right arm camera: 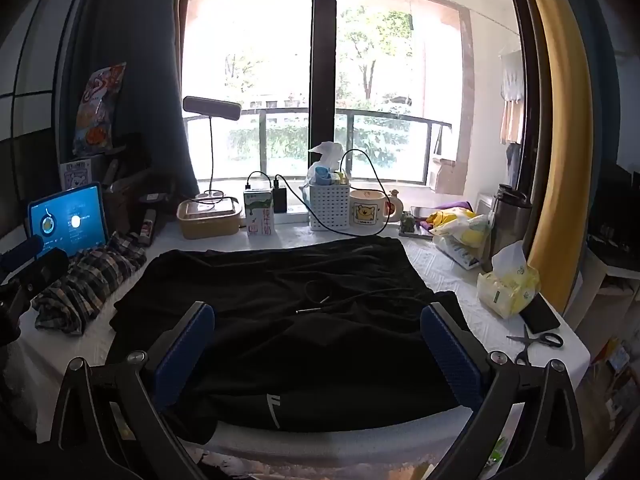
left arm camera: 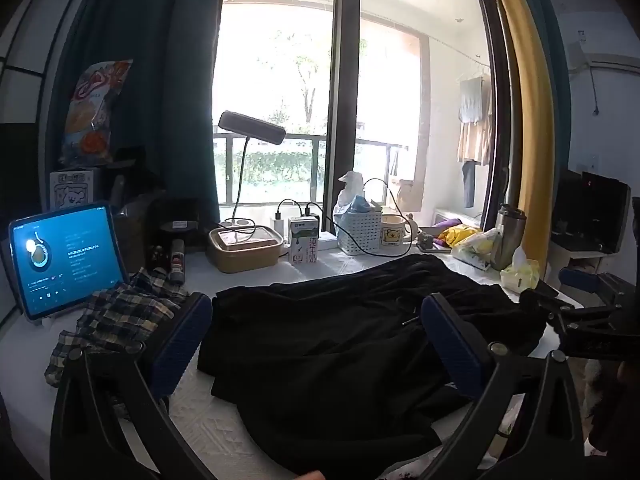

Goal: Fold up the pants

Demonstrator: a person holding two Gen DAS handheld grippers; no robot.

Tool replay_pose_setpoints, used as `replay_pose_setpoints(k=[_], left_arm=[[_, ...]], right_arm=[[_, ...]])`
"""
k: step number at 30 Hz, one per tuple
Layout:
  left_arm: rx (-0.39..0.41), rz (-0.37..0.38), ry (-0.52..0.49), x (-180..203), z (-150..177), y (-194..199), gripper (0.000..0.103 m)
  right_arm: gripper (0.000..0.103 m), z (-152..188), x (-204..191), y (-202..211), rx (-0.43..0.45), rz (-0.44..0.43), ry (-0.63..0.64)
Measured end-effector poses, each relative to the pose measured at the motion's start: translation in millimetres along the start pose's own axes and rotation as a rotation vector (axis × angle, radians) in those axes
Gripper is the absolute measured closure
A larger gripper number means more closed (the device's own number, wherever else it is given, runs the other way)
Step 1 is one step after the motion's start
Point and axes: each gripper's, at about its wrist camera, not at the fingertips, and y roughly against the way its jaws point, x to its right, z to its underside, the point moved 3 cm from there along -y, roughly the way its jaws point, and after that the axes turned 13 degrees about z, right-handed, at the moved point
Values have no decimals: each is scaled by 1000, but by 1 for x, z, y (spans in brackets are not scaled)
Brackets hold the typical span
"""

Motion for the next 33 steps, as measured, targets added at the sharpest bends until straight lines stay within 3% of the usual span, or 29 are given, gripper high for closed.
replay_pose_setpoints(k=[33], left_arm=[[18,-13,2,-7,-3,6,0]], right_arm=[[0,-4,1,-1,-1,2,1]])
